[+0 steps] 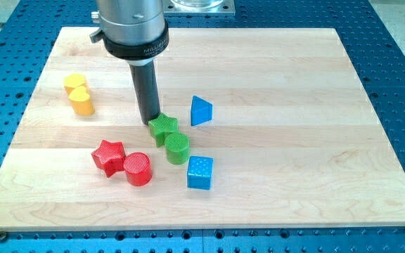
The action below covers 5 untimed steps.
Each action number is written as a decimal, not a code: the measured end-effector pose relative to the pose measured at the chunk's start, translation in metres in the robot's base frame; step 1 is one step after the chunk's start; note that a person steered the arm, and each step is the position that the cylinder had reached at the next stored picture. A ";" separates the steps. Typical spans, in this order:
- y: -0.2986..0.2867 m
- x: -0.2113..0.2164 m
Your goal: Move the green blocks closer to the red blocks
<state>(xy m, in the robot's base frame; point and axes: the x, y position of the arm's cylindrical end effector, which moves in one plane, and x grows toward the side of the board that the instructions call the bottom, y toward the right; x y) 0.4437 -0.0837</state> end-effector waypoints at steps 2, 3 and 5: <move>0.074 0.004; 0.041 0.006; 0.012 0.009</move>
<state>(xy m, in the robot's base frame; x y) 0.4531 -0.0720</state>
